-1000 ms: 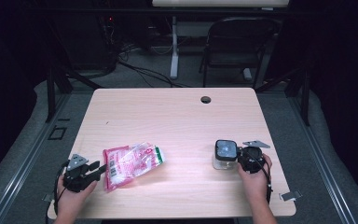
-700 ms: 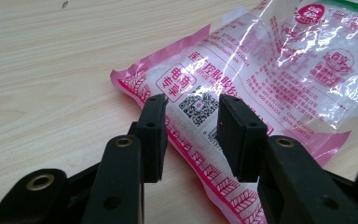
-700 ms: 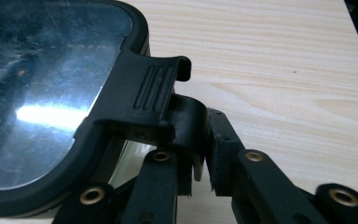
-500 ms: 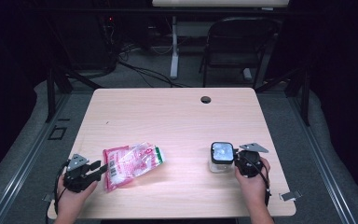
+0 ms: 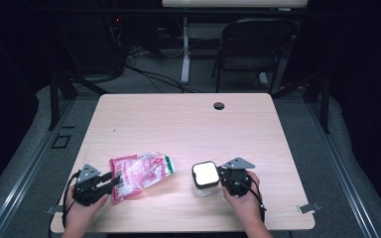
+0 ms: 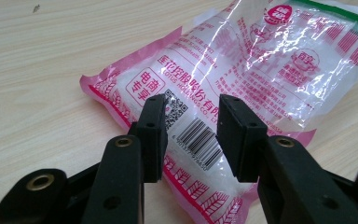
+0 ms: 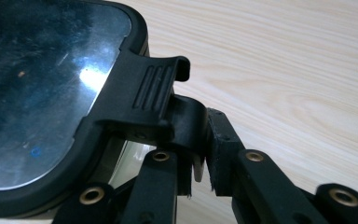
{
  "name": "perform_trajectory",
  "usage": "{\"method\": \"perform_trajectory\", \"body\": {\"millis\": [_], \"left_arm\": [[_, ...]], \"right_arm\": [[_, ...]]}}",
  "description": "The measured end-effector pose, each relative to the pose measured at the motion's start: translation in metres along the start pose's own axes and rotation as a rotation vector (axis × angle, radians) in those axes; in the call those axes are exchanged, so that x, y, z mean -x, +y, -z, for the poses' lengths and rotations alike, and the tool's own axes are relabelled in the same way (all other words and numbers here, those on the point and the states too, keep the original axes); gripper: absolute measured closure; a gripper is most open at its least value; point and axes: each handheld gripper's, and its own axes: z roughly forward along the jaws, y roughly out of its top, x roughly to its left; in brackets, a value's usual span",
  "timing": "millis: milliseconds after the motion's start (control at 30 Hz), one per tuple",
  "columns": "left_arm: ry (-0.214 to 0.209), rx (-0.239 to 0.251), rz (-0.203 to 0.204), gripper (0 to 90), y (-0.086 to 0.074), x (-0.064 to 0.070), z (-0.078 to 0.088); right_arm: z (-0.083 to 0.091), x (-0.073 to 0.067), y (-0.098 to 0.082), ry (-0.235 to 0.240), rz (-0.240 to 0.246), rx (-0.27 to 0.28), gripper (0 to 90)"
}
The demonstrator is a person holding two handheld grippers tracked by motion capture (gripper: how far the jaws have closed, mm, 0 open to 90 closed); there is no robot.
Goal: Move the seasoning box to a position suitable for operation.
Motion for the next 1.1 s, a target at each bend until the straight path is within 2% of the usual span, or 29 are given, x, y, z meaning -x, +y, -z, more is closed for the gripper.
{"method": "perform_trajectory", "body": {"millis": [133, 300, 467, 667, 833, 967, 1000, 1100], "left_arm": [[-0.001, -0.002, -0.013, 62.5, 0.001, 0.000, -0.001], [-0.003, 0.000, -0.014, 62.6, 0.001, 0.001, -0.001], [-0.012, -0.004, -0.033, 62.5, 0.002, 0.004, -0.001], [-0.014, 0.004, -0.034, 62.0, 0.003, 0.004, -0.001], [-0.012, 0.020, -0.032, 59.8, 0.003, 0.002, 0.000], [-0.015, 0.029, -0.024, 58.0, 0.003, 0.001, -0.001], [-0.016, 0.025, -0.019, 57.5, 0.003, 0.000, 0.000], [-0.022, 0.030, -0.006, 56.9, 0.003, -0.001, 0.002]], "right_arm": [[-0.006, -0.009, -0.001, 0.033, 0.021, -0.010, 82.0], [-0.008, -0.011, -0.002, 0.044, 0.019, -0.022, 82.0], [-0.012, -0.014, -0.005, 0.038, 0.036, -0.036, 81.9], [-0.016, -0.018, -0.009, 0.031, 0.062, -0.044, 81.7], [-0.016, -0.015, -0.011, 0.045, 0.047, -0.049, 81.1], [-0.016, -0.013, -0.013, 0.070, 0.016, -0.049, 74.9], [-0.015, -0.010, -0.015, 0.091, 0.004, -0.056, 67.1], [-0.013, -0.007, -0.016, 0.112, -0.006, -0.067, 62.9]]}}
